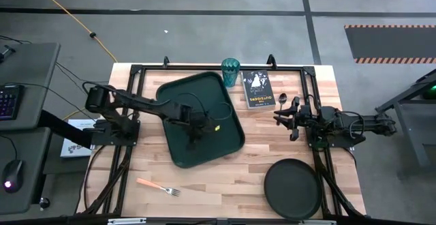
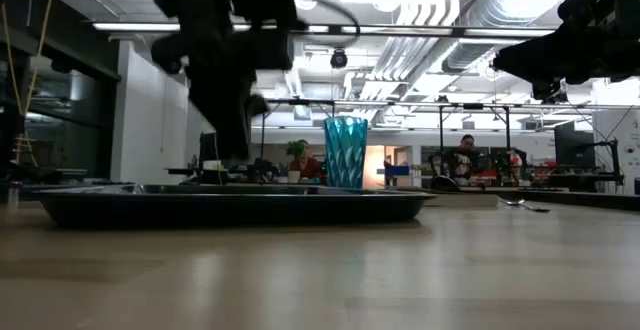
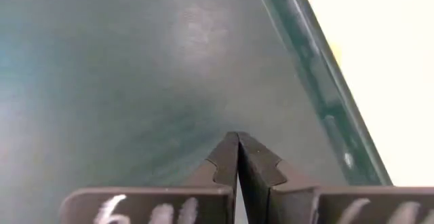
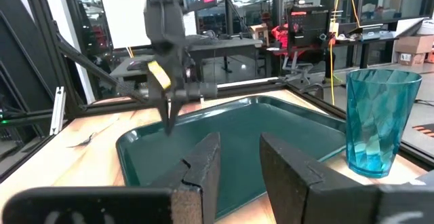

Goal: Pick and place plate/cup/fork/spoon on tray
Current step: Adjust the black tray on the table

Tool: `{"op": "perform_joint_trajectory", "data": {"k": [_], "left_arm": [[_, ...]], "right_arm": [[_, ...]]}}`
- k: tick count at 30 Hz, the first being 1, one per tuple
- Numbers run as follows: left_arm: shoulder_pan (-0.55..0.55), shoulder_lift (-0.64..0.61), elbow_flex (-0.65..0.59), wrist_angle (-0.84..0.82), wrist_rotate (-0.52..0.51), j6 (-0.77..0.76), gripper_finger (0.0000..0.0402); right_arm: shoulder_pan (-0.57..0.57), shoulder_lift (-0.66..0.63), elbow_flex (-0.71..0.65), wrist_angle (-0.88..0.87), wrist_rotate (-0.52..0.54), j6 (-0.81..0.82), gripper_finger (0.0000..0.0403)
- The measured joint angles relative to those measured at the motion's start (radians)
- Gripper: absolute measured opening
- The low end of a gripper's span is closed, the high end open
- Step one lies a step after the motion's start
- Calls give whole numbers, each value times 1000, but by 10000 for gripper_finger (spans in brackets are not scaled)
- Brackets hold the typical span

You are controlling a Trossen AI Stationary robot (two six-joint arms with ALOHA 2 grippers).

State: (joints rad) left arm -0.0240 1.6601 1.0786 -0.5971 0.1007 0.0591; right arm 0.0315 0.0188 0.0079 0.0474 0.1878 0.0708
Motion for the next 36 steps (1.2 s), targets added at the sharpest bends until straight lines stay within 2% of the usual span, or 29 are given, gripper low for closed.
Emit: {"op": "perform_joint_trajectory", "data": {"k": [2,6,8,12,16,19,26,32,36], "left_arm": [[-4,-34,20,-78,-107,29,0],[36,-120,0,-181,-401,110,0],[92,-150,-28,-229,-455,140,0],[278,-161,-88,-284,-421,155,0],[481,-109,-132,-274,-430,188,0],[583,-68,-143,-262,-429,212,0],[680,11,-150,-254,-450,186,0],[682,82,-150,-359,-481,90,0],[659,122,-150,-453,-466,6,0]], "right_arm": [[0,0,0,-1,0,0,97],[0,5,0,0,0,0,97],[0,7,0,-1,0,0,97],[0,7,0,0,0,0,97],[0,9,0,0,0,0,97],[0,8,0,0,0,0,97],[0,8,0,0,0,0,97],[0,8,0,0,0,0,97],[0,8,0,0,0,0,97]]}}
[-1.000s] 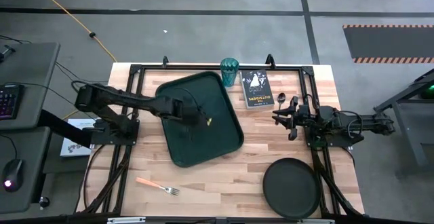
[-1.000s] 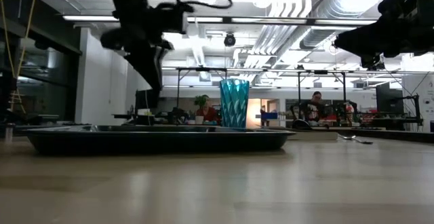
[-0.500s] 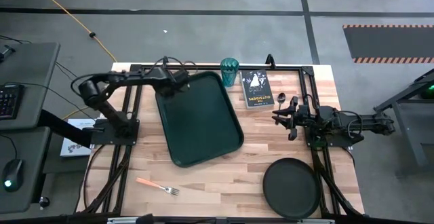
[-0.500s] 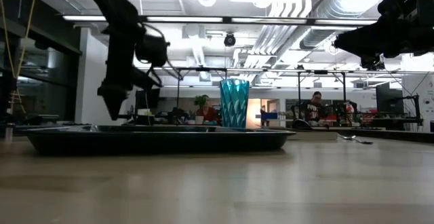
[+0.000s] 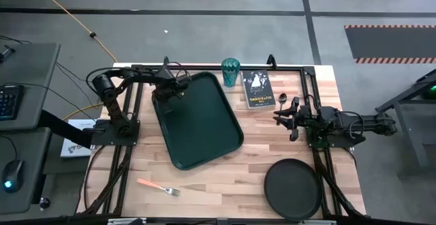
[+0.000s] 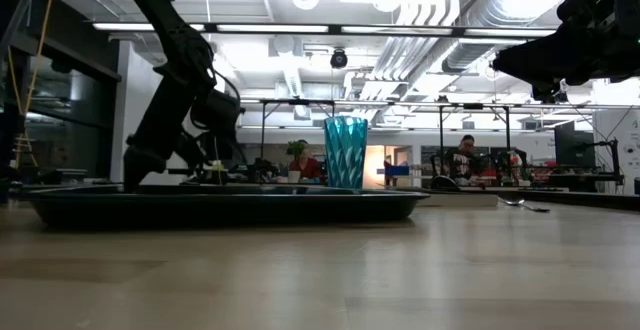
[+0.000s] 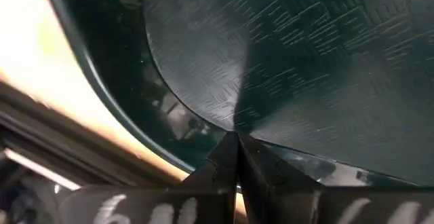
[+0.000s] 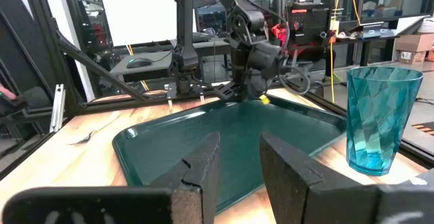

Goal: Pick and place plate/cup/fork/spoon on tray
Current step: Adjust the black tray on the table

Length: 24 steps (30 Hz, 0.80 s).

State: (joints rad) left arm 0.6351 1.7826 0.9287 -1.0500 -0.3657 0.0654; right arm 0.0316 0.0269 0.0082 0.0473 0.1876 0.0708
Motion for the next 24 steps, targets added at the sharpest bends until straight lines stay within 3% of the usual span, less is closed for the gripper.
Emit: {"op": "perform_joint_trajectory", "data": {"k": [4,9,14,19,24], "left_arm": [[-58,12,0,-84,100,-64,0],[-168,12,0,-118,335,-83,0],[-308,12,15,-141,560,7,0],[-417,12,107,-135,566,73,0],[-502,12,193,98,565,118,0]], "right_arm": [[0,0,0,0,0,0,97],[0,0,0,0,0,0,97],[0,0,0,0,0,0,97],[0,0,0,0,0,0,97],[0,0,0,0,0,0,97]]}}
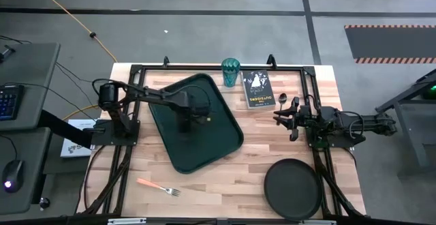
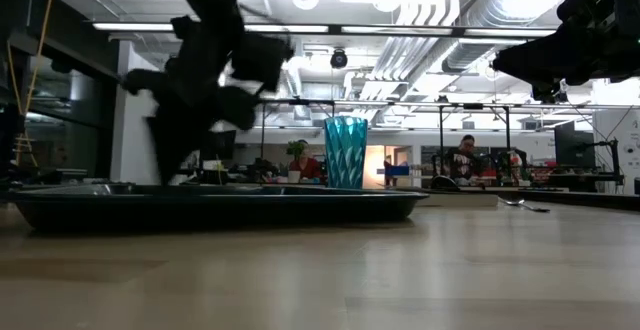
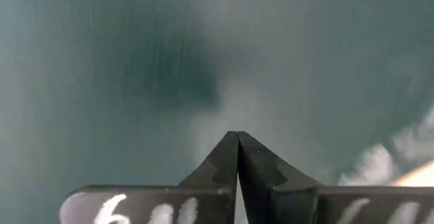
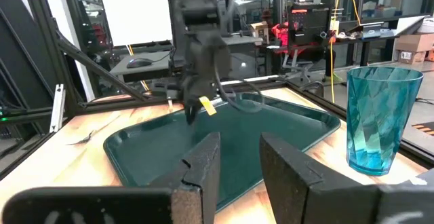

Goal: Pick and place plate/cup/fork/spoon on tray
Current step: Adjust the black tray on the table

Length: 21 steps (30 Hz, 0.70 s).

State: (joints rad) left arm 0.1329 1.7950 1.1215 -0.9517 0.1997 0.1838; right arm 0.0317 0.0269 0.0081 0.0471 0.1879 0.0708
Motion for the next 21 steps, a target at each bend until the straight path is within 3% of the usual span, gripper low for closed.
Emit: {"op": "perform_joint_trajectory", "data": {"k": [3,8,21], "left_arm": [[-49,0,20,132,-11,41,0],[-117,9,21,296,-119,101,0],[-161,190,82,629,-110,175,0]], "right_arm": [[0,0,0,0,0,0,97],[0,0,0,0,0,0,97],[0,0,0,0,0,0,97]]}}
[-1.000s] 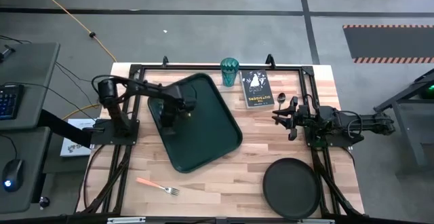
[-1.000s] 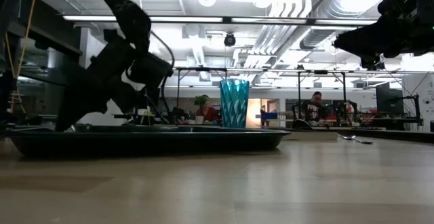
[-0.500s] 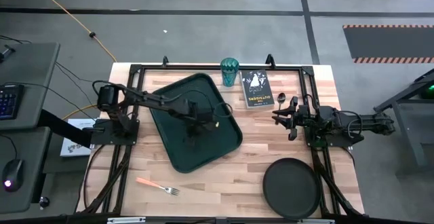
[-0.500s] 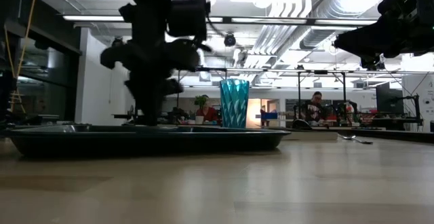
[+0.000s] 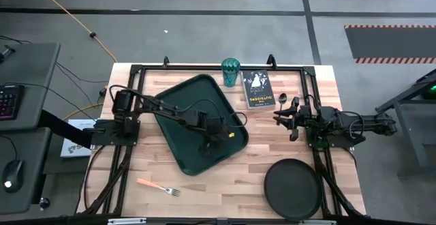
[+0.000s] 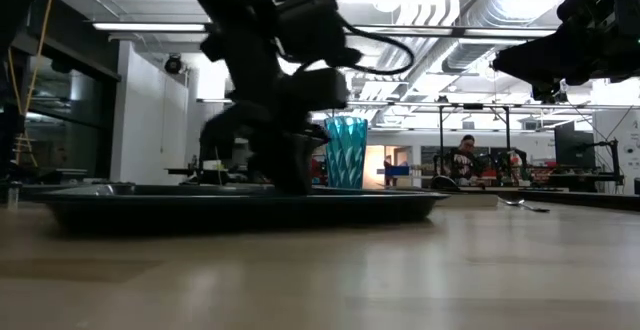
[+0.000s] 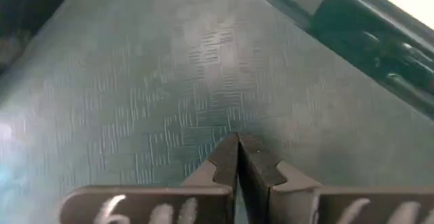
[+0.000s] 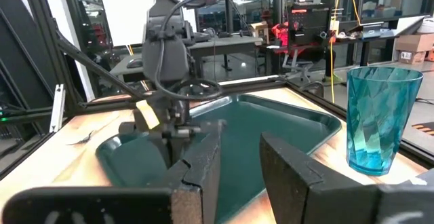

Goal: Pick and place plate/cup/fork/spoon on tray
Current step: Adjust the black tray on the table

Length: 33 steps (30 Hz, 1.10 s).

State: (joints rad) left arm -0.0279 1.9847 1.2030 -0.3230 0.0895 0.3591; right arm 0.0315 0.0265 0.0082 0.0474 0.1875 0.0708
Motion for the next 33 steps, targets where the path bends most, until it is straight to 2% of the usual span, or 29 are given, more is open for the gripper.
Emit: {"op": "perform_joint_trajectory", "data": {"k": [4,7,11,18,22,28,33], "left_arm": [[13,78,66,121,-25,7,0],[23,130,127,175,-83,-28,0],[29,128,214,34,-99,-27,0],[26,-51,223,-160,-92,-15,0],[68,-196,112,-115,-95,-45,0],[164,-413,-192,-19,-115,-147,0],[271,-509,-373,-65,-145,-209,0]], "right_arm": [[0,0,0,0,0,0,97],[0,0,0,0,0,0,97],[0,0,0,0,0,0,97],[0,1,0,0,0,0,97],[0,3,0,1,0,0,97],[0,15,0,0,0,0,97],[0,16,0,0,0,0,97]]}}
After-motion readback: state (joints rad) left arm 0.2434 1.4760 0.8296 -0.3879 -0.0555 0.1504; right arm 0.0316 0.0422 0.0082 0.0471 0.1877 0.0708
